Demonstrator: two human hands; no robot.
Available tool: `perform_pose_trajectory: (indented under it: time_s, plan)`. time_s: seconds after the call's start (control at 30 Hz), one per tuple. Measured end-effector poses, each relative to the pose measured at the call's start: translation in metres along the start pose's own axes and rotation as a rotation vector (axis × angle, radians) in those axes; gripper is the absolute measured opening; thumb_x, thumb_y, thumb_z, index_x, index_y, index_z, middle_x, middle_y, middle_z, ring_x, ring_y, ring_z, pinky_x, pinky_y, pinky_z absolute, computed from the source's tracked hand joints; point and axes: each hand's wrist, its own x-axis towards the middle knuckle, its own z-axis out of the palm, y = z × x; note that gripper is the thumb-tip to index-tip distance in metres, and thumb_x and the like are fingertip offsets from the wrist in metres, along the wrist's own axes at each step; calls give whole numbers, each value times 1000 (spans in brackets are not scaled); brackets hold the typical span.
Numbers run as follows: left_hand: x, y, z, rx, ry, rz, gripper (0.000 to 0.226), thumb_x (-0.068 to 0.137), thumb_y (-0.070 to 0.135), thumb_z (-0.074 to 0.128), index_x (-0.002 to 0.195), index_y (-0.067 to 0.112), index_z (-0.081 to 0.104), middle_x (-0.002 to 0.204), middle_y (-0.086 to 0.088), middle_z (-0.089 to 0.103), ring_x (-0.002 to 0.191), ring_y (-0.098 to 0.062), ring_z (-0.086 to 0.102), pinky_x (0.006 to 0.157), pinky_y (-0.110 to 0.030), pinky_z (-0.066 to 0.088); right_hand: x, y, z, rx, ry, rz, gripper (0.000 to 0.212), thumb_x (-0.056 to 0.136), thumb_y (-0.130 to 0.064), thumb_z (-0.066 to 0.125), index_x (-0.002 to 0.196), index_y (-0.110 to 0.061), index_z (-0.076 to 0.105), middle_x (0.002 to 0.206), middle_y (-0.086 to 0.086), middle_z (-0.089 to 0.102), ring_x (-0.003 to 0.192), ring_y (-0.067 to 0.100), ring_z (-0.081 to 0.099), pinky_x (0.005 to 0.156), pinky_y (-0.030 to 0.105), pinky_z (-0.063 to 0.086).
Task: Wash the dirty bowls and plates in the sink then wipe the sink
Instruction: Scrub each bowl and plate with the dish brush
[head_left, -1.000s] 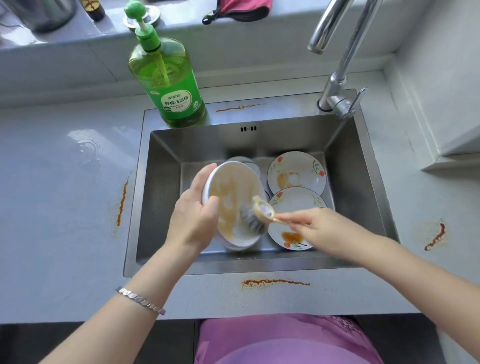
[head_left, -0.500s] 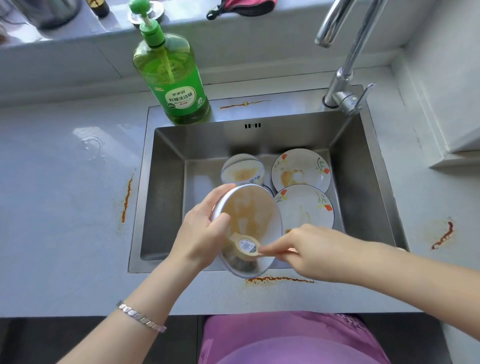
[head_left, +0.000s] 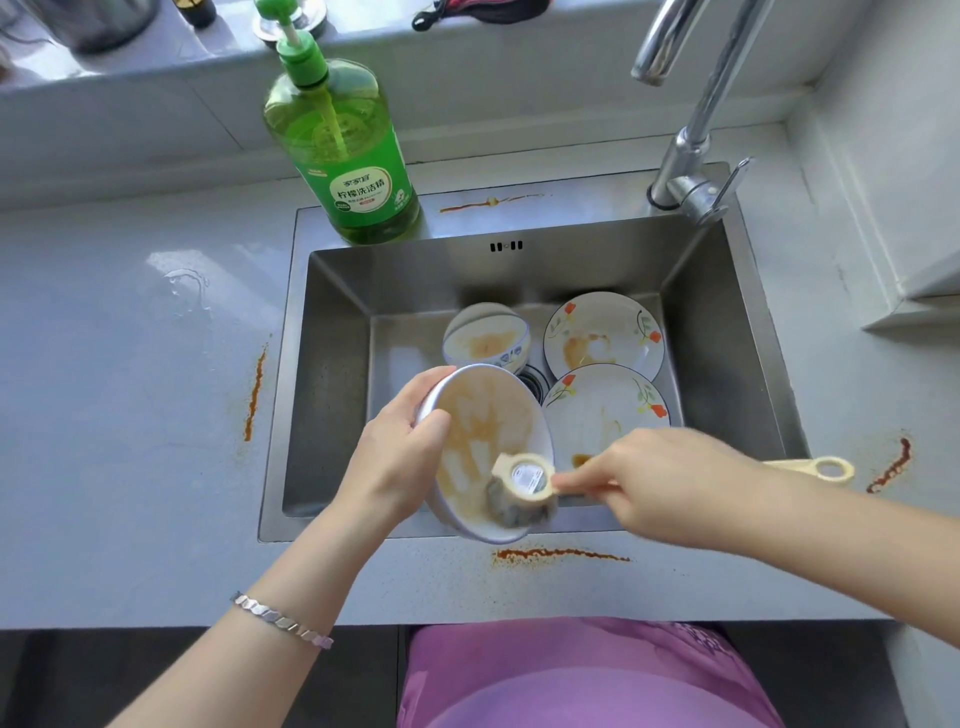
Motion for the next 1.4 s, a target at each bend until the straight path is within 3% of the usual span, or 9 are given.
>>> perform_pose_trajectory:
  time_s: [0.2,0.3,0.4,0.57,0.8,0.97,1.13,1.3,1.4]
  plan:
    - [-6,4,1,31,-41,3,50,66,29,36,99,64,49,95,25,60,91,-2,56,76,-37,55,8,13,-1,-199,71,10,48,95,-25,34,134,-54,34,105,-1,61,87,26,58,58,31,41]
    - [-7,8,4,21,-105,13,52,65,28,36,102,61,51,93,25,62,92,1,57,80,-34,53,17,9,-4,-380,403,-109,50,75,-15,59,114,-46,61,63,1,47,41,24,30,43,19,2]
    - [-8,13,6,21,-146,24,52,64,27,35,102,58,54,95,29,62,95,7,55,84,-27,48,25,8,-9,-395,545,-227,47,67,-9,49,99,-34,72,53,-1,37,30,23,28,50,13,-1]
    - [-1,7,-3,-36,-71,55,51,64,26,38,100,58,55,96,26,63,95,1,56,78,-27,47,15,23,2,-396,447,-169,60,47,-3,78,100,-30,73,53,1,44,33,20,20,51,13,-2]
    - [-3,6,3,-110,-103,113,54,63,20,39,102,53,58,96,27,63,90,7,55,72,-22,43,23,7,-10,-385,597,-134,51,64,-7,49,103,-32,72,55,1,46,30,23,36,52,15,-3]
    - [3,-1,-11,-91,16,95,54,63,24,40,106,52,55,95,23,63,85,8,55,72,-23,43,16,17,11,-384,537,-110,52,58,-8,60,103,-30,72,54,1,46,28,23,32,52,15,-4]
    - [-5,-12,7,-70,-85,84,53,63,23,39,101,54,57,95,26,64,94,2,57,79,-26,46,29,3,4,-336,589,-142,51,63,-9,49,101,-33,72,54,1,48,28,23,37,44,15,5]
    - [5,-10,-5,-243,153,64,45,61,20,39,94,43,59,87,23,63,82,5,56,71,-18,47,18,15,27,-290,592,-106,46,71,-16,47,105,-35,70,53,-3,45,29,21,27,43,15,1]
    - [7,-9,-3,-329,251,51,44,63,21,39,98,38,60,90,14,62,87,-9,56,75,-30,46,8,5,33,-16,435,2,42,89,-27,36,117,-50,56,66,-8,51,57,17,55,41,20,25]
